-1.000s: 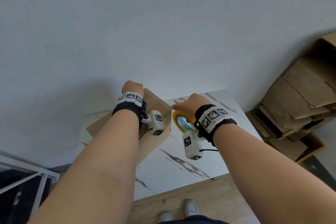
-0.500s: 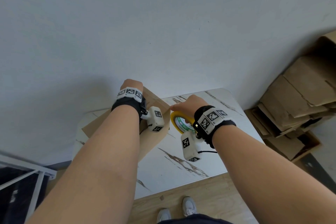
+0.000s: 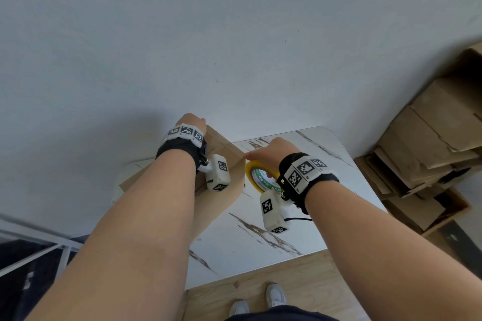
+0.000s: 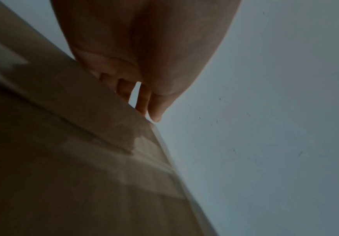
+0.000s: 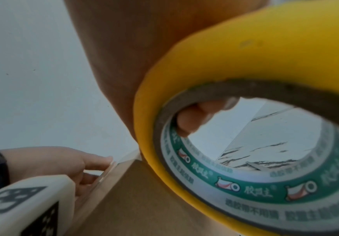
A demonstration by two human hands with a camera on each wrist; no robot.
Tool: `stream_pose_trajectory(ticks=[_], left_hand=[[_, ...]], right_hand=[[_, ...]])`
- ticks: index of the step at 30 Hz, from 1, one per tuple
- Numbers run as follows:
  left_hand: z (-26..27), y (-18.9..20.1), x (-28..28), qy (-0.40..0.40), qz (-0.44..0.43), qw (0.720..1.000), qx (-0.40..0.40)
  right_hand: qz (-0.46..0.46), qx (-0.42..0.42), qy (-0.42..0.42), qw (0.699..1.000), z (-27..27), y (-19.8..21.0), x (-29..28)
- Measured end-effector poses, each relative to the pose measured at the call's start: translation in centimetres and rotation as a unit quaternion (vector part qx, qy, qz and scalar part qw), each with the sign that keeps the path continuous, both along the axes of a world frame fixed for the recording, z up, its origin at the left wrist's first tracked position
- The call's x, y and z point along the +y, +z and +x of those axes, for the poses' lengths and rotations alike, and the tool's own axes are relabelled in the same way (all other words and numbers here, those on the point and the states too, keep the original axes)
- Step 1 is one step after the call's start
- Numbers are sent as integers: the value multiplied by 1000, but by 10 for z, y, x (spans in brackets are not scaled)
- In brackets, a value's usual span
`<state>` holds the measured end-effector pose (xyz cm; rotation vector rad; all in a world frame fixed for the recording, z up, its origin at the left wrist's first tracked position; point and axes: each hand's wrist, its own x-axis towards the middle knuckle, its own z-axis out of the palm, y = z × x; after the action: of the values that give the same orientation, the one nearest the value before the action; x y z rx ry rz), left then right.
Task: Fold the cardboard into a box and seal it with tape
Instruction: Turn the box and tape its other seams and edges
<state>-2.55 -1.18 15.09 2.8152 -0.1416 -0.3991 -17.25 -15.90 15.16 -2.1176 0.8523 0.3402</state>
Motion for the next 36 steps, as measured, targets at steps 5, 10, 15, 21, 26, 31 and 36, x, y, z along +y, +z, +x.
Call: stream_pose_trajectory(ticks=[5,10,15,21,26,31,36], left_hand=[[-10,18,3,-84,-91,989,-77],[-13,13,3,-169,-50,984,-31],[-17,11,5,-181,-44,982,-22],[-18,14,5,-187,20,982,26],[-19,7,13,-185,38,980,59],[-22,17,2,-217,-14,975,-39],[-40,17,-1,-272,-45,958,73]], right_hand=[[7,-3,1,1000,0,-2,0],[15,-9,-2,1000,-1,-1,1],[23,-7,2,1000,-2,-2,0],[47,-14,-2,999,-5,-6,-1],[50,-25,-13,998,-6,-6,1],[36,-25,-6,999,-4,-4,1],[-7,-1,49,999,-10,4,3]])
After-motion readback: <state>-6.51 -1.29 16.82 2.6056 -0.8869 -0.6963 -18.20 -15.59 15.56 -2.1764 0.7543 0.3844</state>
